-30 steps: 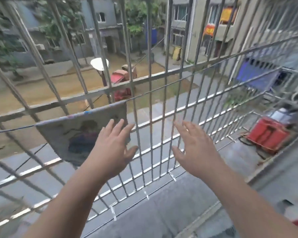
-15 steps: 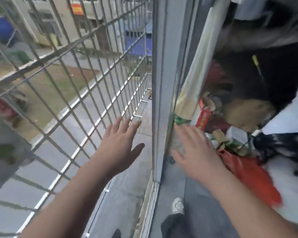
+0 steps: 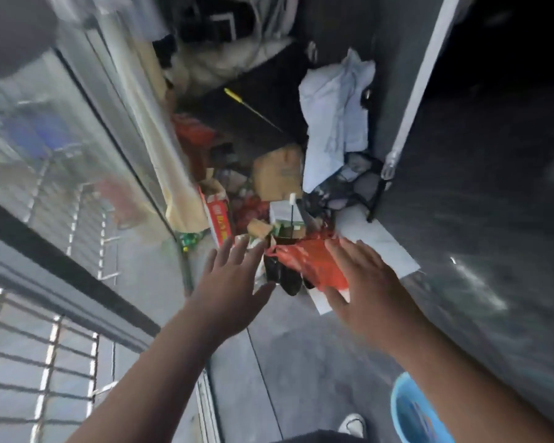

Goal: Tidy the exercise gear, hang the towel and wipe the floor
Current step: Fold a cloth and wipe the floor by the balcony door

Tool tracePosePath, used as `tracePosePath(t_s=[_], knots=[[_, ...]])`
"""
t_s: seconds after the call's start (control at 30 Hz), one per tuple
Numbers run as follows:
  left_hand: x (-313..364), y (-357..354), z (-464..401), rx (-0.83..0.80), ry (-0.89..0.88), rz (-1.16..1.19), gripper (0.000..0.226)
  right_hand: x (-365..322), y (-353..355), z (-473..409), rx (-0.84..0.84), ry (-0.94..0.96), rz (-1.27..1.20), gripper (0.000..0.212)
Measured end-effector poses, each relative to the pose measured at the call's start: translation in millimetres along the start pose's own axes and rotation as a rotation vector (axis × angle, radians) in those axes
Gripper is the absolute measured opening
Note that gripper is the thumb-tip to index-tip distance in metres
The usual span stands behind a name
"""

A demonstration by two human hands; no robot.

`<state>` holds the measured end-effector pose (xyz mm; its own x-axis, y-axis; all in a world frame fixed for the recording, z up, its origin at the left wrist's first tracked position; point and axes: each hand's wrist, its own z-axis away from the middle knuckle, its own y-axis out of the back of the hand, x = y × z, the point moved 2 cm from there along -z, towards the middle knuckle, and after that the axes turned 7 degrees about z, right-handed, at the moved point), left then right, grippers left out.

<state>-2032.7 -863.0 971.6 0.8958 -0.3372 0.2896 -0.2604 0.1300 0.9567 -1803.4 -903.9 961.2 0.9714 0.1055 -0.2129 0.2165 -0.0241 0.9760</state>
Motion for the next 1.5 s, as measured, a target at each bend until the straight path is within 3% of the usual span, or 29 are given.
tracePosePath(t_s=[0.27,0.67,0.87,1.2,1.5], knots=[[189.9,-74.0,-139.4,-0.105,-0.314,0.015,0.073,216.1,22.6,40.2,0.008,-0.400,0.041,0.076],[385.1,-132.9,-292.7,-0.242,-0.639,0.026,0.068,390.7,58.4,79.6,0.072,-0.838,0.021,0.073],[443.5,-168.3,-407.6,-0.269,-0.752,-0.022,0.069,482.1,62.8,17.6,0.069,-0.927,0.039,0.074],[548.6,-192.4,-662.6,-0.310,-0.872,-0.137,0.073,662.2,104.5,-189.6,0.114,-0.925,0.026,0.071],[678.3,-233.5,-809.8,-0.372,-0.944,-0.169,0.071,830.3,124.3,-244.5,0.018,-0.956,0.088,0.070]])
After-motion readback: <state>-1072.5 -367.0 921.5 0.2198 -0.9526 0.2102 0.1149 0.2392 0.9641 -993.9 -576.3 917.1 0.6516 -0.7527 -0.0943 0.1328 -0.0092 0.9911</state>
